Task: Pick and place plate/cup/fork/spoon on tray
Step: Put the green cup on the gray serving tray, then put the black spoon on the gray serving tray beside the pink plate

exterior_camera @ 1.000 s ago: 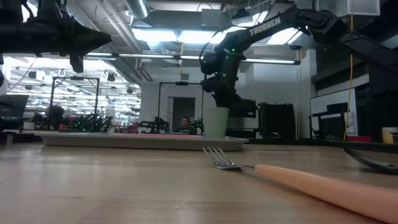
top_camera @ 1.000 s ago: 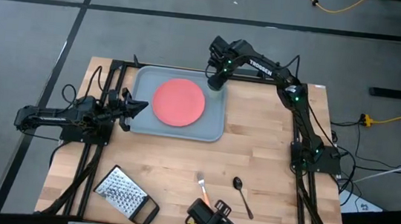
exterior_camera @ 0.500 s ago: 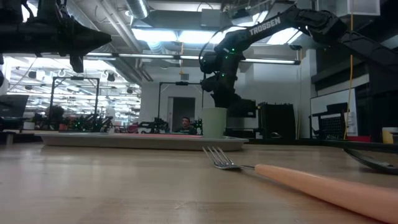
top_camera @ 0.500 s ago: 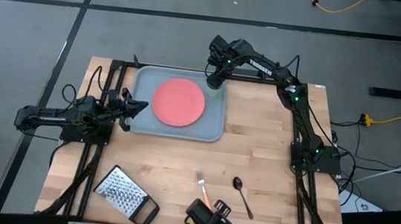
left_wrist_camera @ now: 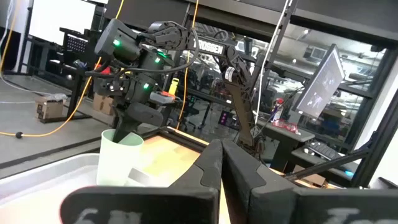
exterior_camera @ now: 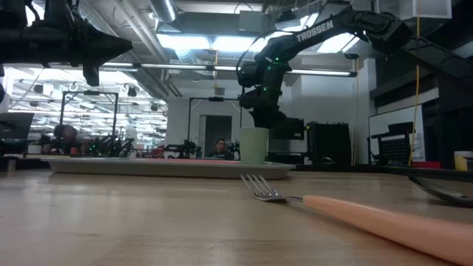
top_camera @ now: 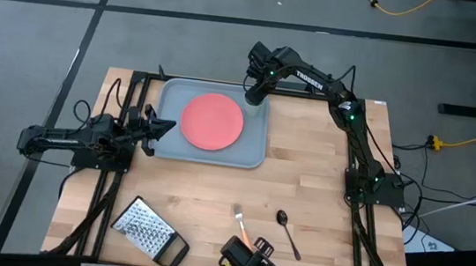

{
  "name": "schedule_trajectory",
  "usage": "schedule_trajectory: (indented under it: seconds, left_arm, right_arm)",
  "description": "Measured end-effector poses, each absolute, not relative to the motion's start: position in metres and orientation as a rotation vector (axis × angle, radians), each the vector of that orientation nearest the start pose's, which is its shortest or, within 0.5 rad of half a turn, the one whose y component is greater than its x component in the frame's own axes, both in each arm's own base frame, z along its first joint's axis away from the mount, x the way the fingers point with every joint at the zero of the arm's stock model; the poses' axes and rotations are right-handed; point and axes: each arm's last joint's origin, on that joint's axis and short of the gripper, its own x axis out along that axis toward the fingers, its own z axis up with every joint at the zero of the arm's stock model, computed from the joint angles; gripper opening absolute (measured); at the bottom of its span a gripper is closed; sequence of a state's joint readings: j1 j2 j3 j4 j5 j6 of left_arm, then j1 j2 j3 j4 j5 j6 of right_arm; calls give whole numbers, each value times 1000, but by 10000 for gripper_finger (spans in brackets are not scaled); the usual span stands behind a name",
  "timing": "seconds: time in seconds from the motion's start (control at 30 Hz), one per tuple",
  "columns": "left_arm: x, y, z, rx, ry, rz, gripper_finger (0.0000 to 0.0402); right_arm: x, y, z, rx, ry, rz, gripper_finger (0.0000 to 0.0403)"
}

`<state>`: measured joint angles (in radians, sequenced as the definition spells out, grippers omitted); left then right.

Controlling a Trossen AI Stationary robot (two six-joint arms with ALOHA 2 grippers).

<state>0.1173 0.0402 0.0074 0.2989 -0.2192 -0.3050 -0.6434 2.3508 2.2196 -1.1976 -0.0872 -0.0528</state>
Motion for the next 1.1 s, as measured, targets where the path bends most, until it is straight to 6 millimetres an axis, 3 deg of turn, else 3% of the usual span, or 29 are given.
schedule_trajectory:
  seconds: [0.5, 0.83, 1.1]
  left_arm:
    - [94, 17, 191, -314, -317, 292, 0]
    - [94, 17, 191, -313, -316, 292, 0]
    - [94, 17, 191, -313, -316, 292, 0]
  right_arm:
    - [385, -286, 226, 426, 1259, -432, 93]
    - [389, -285, 253, 392, 1194, -441, 93]
    - [385, -265, 270, 409, 1269, -411, 93]
